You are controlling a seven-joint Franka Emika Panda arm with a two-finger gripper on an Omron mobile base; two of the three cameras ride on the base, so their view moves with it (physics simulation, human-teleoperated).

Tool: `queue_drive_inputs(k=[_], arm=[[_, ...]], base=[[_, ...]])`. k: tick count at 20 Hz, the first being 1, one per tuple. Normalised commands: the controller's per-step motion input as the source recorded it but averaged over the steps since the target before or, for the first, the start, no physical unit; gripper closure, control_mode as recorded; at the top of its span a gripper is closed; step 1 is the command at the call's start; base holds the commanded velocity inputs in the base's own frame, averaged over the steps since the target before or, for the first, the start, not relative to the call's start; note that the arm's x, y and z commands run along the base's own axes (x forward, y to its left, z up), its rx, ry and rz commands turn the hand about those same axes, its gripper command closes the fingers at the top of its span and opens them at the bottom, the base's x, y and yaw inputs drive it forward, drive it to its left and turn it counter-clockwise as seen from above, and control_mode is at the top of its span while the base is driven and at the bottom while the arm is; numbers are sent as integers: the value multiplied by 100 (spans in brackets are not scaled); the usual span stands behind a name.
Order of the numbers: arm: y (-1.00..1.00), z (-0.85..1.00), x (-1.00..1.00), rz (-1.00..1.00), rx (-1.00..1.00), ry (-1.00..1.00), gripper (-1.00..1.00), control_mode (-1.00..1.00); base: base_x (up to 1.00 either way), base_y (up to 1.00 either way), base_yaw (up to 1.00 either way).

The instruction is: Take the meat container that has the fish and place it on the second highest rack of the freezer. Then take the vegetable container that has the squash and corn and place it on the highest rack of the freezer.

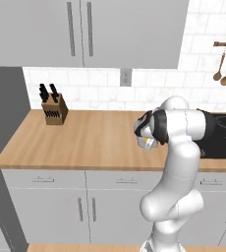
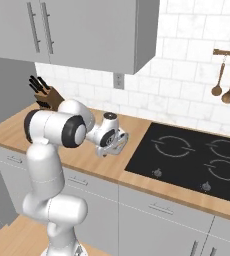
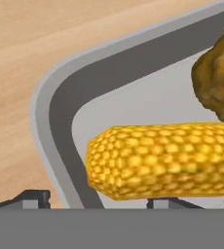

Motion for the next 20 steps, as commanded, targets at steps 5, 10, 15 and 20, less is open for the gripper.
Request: queue_drive_inputs(k=[5,10,15,20], arm=[[-14,-6,-9,10,0,-3,100,-100],[-13,9,-33,21,0,-2,100,-100],[-5,73,-34,47,0,-3,100,-100],[0,100,-33,58,-9,-6,100,-100]], base=[[0,0,0],[0,0,0],[0,0,0],[0,0,0]])
